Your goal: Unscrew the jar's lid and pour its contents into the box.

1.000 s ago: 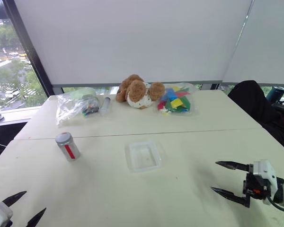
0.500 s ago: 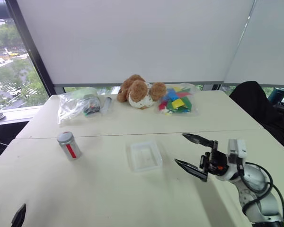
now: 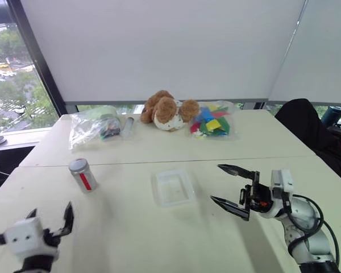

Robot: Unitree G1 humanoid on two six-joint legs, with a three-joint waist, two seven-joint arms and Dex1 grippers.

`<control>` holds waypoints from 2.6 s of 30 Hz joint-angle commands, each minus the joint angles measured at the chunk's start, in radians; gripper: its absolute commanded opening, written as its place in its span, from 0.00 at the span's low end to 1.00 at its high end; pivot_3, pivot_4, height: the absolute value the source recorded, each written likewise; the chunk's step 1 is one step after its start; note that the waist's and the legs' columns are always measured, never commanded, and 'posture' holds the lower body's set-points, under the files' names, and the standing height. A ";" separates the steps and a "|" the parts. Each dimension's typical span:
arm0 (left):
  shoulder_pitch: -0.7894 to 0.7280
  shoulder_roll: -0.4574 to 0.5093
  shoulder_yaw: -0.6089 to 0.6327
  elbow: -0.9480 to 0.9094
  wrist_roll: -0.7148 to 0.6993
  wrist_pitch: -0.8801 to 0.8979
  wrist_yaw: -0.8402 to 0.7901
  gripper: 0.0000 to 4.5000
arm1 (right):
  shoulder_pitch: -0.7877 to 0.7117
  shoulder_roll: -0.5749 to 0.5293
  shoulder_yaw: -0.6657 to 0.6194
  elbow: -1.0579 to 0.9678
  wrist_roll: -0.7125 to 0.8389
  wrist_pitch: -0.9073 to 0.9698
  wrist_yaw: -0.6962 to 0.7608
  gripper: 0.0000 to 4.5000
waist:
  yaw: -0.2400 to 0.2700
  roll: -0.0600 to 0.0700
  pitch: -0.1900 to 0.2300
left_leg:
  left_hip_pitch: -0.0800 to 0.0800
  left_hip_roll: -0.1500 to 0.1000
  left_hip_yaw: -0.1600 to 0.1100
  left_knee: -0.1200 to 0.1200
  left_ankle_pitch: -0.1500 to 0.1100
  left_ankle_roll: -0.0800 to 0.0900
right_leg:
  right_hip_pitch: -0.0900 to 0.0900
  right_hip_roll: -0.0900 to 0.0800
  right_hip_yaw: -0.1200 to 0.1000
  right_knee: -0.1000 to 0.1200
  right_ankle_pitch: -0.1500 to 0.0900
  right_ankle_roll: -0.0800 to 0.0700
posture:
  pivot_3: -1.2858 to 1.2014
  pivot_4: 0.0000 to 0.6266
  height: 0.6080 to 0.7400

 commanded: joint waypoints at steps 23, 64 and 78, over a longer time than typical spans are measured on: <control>-0.552 0.027 -0.081 0.440 0.216 0.002 0.291 0.99 | 0.069 -0.009 -0.027 -0.037 -0.028 -0.057 -0.036 1.00 | 0.001 0.000 0.000 | 0.003 -0.002 -0.002 0.001 0.001 -0.001 | -0.001 0.000 0.001 0.009 0.002 0.004 | 0.52 0.24 1.00; -0.544 0.512 -0.362 0.153 -0.375 0.223 -0.888 0.45 | -0.588 0.071 0.340 -0.285 0.142 0.890 -0.465 1.00 | -0.008 0.004 0.001 | -0.002 -0.002 -0.003 -0.001 0.004 -0.007 | -0.007 0.000 0.001 0.010 0.000 -0.001 | 0.52 0.24 1.00; -0.542 0.477 -0.388 0.099 -0.345 0.227 -0.853 0.45 | -0.645 0.099 0.405 -0.224 0.032 0.922 -0.397 1.00 | -0.027 0.004 0.001 | -0.002 -0.002 -0.004 -0.003 0.004 -0.007 | -0.009 0.001 0.000 0.012 0.002 0.003 | 0.52 0.24 1.00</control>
